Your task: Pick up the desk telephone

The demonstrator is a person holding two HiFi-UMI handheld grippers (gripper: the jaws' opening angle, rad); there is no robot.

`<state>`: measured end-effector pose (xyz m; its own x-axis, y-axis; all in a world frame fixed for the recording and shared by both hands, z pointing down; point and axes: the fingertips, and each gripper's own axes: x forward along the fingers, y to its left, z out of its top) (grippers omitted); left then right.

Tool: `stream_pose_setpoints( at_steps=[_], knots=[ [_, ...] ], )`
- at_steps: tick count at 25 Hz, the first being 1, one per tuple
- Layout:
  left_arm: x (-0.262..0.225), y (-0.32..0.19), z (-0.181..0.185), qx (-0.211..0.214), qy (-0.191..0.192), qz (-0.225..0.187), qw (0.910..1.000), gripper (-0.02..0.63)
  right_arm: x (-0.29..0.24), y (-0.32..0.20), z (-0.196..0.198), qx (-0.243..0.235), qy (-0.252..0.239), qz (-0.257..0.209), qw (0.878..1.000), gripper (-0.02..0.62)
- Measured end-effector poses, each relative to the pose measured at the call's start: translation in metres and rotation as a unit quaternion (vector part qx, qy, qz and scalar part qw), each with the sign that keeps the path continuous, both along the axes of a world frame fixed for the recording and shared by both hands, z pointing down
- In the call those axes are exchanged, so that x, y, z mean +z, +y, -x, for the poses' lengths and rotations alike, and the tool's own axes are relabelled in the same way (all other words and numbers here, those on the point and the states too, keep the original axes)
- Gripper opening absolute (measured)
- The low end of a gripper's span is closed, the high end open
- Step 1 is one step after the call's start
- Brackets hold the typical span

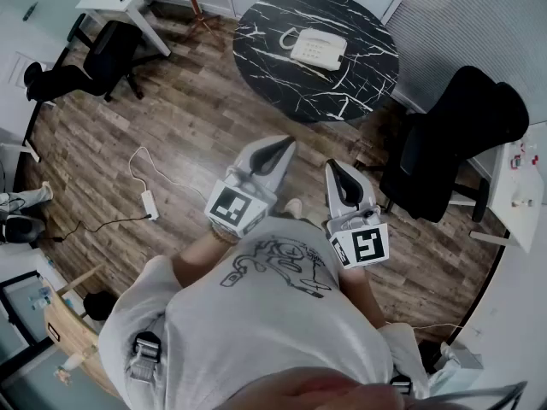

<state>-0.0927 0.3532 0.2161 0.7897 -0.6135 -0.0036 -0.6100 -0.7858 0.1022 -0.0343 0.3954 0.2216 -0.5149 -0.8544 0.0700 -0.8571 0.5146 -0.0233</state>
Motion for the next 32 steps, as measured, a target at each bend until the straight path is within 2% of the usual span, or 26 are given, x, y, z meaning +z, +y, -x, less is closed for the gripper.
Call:
stream_pose_setpoints(
  at_steps=[10,18,25,32],
  knots=[
    [-0.002,-0.007,-0.014,0.005,-0.006,-0.001,1.0000,0.000,-0.008,-0.007,-0.012,-0.002,-0.020,-0.010,1.000,0.006],
    [0.002,-0.011,-0.041,0.000,-0.012,0.002,0.9999,0.000,-0.006,-0.009,-0.045,0.000,-0.024,-0.009,1.000,0.008],
    [0.005,-0.009,-0.060,-0.005,-0.004,0.011,0.9999,0.000,0.003,-0.011,-0.065,-0.007,-0.022,0.002,1.000,0.006],
    [0.011,-0.017,-0.058,-0.014,-0.002,0.017,0.9998,0.000,0.009,-0.022,-0.066,-0.012,-0.018,0.007,1.000,0.006]
  ],
)
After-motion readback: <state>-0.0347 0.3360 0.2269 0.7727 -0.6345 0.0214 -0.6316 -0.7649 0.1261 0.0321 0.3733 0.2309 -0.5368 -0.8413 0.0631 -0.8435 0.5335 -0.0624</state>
